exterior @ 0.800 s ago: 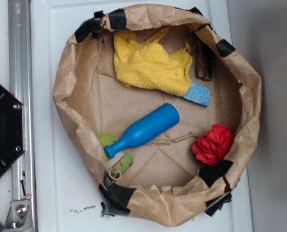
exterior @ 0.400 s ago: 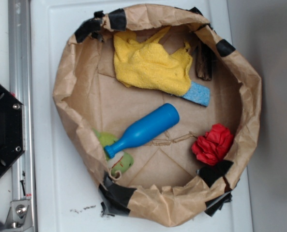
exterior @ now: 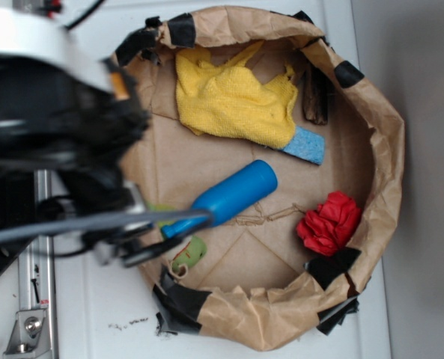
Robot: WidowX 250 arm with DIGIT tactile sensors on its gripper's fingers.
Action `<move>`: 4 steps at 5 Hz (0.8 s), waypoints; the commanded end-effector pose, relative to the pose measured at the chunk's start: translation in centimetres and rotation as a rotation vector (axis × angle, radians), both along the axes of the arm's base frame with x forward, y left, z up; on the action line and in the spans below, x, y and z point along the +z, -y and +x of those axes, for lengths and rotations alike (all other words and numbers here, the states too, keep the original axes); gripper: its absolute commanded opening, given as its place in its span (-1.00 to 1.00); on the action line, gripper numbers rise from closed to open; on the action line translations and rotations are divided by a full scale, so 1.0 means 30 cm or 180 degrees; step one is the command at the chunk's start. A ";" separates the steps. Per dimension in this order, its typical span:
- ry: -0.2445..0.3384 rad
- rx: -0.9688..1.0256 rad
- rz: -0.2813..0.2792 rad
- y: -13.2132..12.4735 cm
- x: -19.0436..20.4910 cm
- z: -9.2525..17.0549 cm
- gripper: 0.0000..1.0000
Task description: Grab the blue bottle.
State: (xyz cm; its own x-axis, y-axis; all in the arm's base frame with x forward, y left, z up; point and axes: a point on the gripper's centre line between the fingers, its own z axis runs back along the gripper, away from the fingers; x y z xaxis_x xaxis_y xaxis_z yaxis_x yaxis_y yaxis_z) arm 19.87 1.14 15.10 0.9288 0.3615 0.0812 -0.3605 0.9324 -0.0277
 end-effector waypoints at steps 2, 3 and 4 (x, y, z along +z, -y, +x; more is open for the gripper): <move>-0.0341 -0.0137 -0.0881 0.177 -0.349 0.174 1.00; -0.0359 -0.0324 -0.0881 0.250 -0.464 0.162 -0.67; -0.0345 -0.0444 -0.0686 0.216 -0.408 0.159 -1.00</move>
State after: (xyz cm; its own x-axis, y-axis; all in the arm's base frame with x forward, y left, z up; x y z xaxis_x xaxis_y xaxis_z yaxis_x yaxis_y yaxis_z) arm 24.91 -4.37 2.61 0.9608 0.2498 -0.1205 -0.2691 0.9446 -0.1878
